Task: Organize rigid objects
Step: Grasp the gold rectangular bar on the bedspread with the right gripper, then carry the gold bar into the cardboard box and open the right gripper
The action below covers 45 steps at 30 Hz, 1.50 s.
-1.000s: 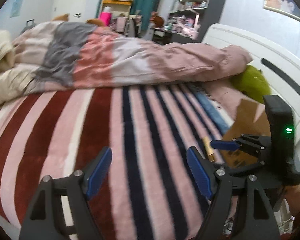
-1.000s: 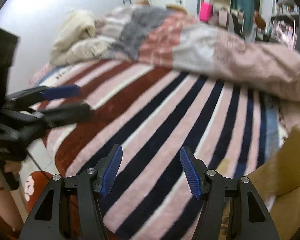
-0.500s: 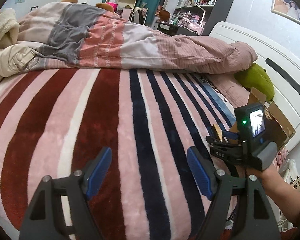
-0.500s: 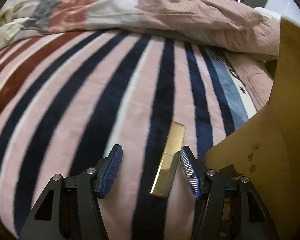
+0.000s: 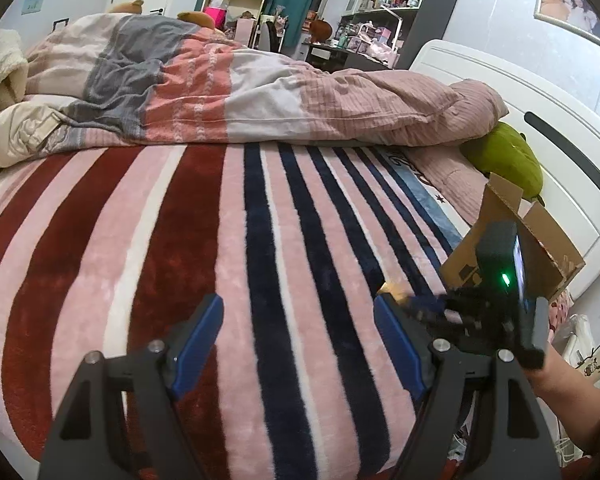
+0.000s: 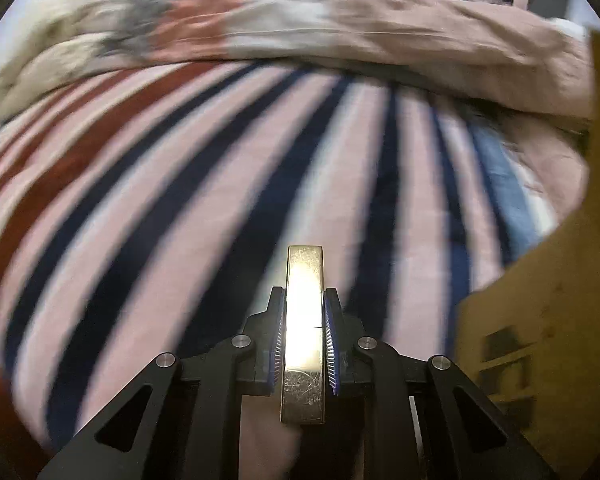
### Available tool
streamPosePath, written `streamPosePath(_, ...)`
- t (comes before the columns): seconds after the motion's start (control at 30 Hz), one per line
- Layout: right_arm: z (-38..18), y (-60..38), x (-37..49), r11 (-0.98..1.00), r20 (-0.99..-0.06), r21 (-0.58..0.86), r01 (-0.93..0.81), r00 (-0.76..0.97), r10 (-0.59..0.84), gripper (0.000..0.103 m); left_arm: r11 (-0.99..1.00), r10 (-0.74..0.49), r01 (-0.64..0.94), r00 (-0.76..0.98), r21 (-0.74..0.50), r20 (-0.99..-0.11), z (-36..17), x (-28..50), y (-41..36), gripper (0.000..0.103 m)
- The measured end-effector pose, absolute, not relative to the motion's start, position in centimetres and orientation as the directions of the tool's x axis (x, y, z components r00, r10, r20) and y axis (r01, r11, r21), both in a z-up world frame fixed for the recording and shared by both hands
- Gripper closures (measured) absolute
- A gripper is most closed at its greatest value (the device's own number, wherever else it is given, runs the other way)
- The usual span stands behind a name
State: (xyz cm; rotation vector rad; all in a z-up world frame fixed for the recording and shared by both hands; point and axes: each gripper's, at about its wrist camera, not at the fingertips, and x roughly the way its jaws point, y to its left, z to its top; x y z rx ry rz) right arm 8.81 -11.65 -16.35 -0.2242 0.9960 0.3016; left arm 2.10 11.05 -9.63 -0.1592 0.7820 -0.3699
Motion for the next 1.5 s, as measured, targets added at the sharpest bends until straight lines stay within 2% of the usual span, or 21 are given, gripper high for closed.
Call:
streamPosePath(0.1, -16.2, -10.3, 7.1, 0.897, -0.867, -0.028, -0.441, 0.458, 0.198, 0.086, 0.928, -0.371, 0.264, 0.644, -0.261, -0.669, -9.6, 2.1, 10.5, 0.028)
streamPosePath(0.13, -16.3, -10.1, 6.4, 0.89, -0.874, -0.048, -0.454, 0.451, 0.182, 0.077, 0.929, -0.369, 0.263, 0.64, -0.259, -0.674, -9.6, 2.1, 10.3, 0.028)
streamPosePath(0.2, -16.6, -10.4, 5.5, 0.885, -0.878, -0.07, -0.46, 0.449, 0.164, 0.074, 0.928, -0.374, 0.262, 0.631, -0.267, -0.68, -9.8, 2.1, 10.1, 0.028)
streamPosePath(0.3, -16.8, -11.2, 5.2, 0.898, -0.872, -0.032, -0.439, 0.452, 0.19, 0.075, 0.924, -0.381, 0.262, 0.613, -0.278, -0.692, -10.1, 2.2, 9.6, 0.028)
streamPosePath(0.37, -16.9, -11.2, 5.7, 0.914, -0.866, -0.014, -0.405, 0.461, 0.191, 0.089, 0.922, -0.388, 0.267, 0.602, -0.282, -0.698, -10.0, 2.1, 9.0, 0.028)
streamPosePath(0.5, -16.4, -9.6, 5.0, 0.882, -0.849, -0.087, -0.463, 0.498, 0.178, 0.09, 0.907, -0.42, 0.283, 0.592, -0.311, -0.688, -9.5, 1.8, 8.4, 0.028)
streamPosePath(0.67, -12.5, -8.3, 3.4, 0.836, -0.793, -0.023, -0.549, 0.519, 0.319, 0.09, 0.881, -0.473, 0.316, 0.587, -0.352, -0.657, -7.7, 1.7, 7.8, 0.029)
streamPosePath(0.77, -8.8, -8.0, 2.4, 0.796, -0.735, 0.029, -0.604, 0.527, 0.427, 0.09, 0.851, -0.526, 0.362, 0.592, -0.381, -0.611, -5.7, 1.8, 7.1, 0.029)
streamPosePath(0.8, -7.7, -8.1, 2.1, 0.787, -0.716, 0.048, -0.615, 0.528, 0.457, 0.09, 0.838, -0.545, 0.376, 0.597, -0.395, -0.589, -4.8, 1.8, 6.7, 0.03)
streamPosePath(0.83, -6.3, -8.3, 1.7, 0.775, -0.688, 0.064, -0.628, 0.535, 0.49, 0.09, 0.83, -0.558, 0.388, 0.598, -0.401, -0.576, -4.2, 1.9, 6.3, 0.036)
streamPosePath(0.9, -4.2, -9.1, 1.0, 0.766, -0.646, 0.063, -0.64, 0.559, 0.52, 0.09, 0.814, -0.581, 0.418, 0.594, -0.403, -0.557, -2.9, 2.1, 5.2, 0.048)
streamPosePath(0.97, -2.8, -10.0, 0.9, 0.766, -0.614, 0.051, -0.64, 0.585, 0.53, 0.09, 0.797, -0.603, 0.457, 0.589, -0.394, -0.538, -1.5, 2.3, 3.5, 0.066)
streamPosePath(1.03, -1.9, -11.3, 1.2, 0.773, -0.589, 0.06, -0.631, 0.603, 0.538, 0.09, 0.783, -0.621, 0.486, 0.577, -0.388, -0.53, -0.4, 2.7, 2.0, 0.071)
streamPosePath(1.17, -0.7, -14.6, 1.4, 0.804, -0.554, 0.054, -0.593, 0.652, 0.518, 0.09, 0.776, -0.617, 0.551, 0.559, -0.309, -0.553, 1.3, 3.4, -2.5, 0.071)
streamPosePath(1.5, 0.1, -24.3, 2.0, 0.887, -0.561, 0.079, -0.454, 0.715, 0.416, 0.09, 0.684, -0.665, 0.676, 0.423, -0.274, -0.616, 1.6, 6.5, -13.2, 0.071)
